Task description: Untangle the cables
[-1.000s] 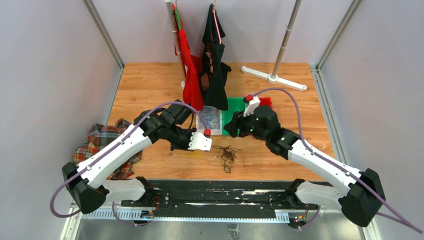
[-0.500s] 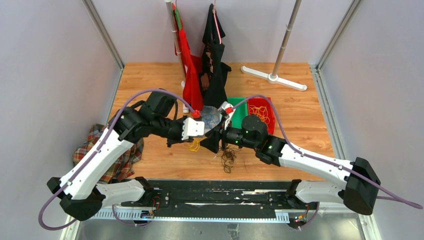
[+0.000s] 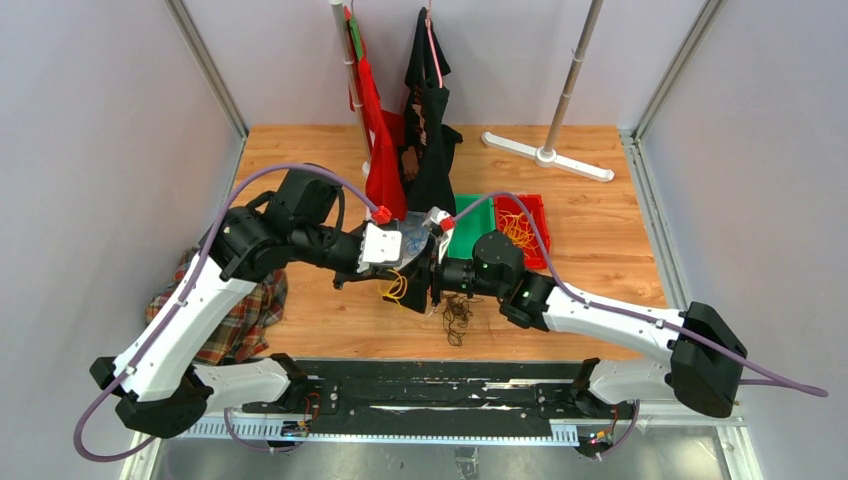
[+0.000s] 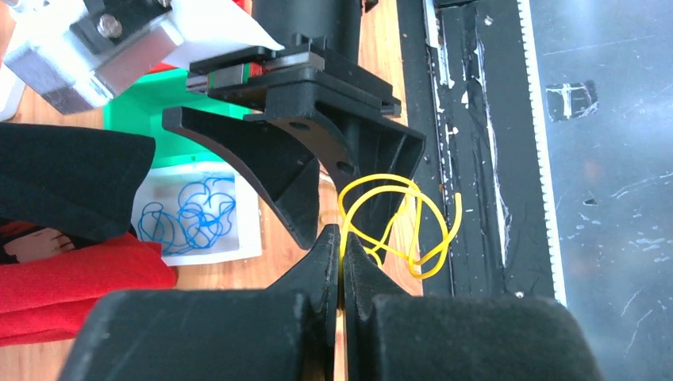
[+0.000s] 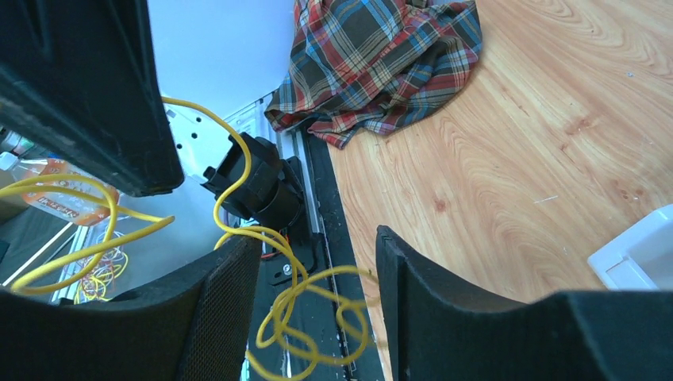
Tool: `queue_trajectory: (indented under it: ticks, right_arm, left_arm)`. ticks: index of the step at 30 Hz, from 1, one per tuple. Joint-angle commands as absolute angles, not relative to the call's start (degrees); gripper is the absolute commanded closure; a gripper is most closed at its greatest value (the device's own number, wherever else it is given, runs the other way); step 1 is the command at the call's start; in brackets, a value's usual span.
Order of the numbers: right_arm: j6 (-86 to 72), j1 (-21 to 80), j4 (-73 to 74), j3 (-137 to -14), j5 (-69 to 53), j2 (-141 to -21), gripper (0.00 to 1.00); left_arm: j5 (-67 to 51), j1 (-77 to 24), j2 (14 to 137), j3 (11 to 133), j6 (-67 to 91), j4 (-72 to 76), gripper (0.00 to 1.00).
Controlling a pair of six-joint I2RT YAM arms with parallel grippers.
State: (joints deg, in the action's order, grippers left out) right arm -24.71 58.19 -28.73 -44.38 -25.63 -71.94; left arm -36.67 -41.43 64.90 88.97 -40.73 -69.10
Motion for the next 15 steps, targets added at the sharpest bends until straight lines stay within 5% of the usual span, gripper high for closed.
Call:
queue_trajectory:
  ticks: [1, 15]
  right_arm:
    - [-24.06, 59.15, -29.06, -42.94, -23.35, -67.94, 0.44]
    - [-27.72, 59.64, -34.41, -42.09, -26.90, -66.62, 0.42]
  left_arm:
    - [-38.68, -41.24, 65.09, 89.38, -40.98, -68.99, 1.00]
    - [-41.27, -41.25, 61.99, 85.13, -32.51, -57.56, 0.99]
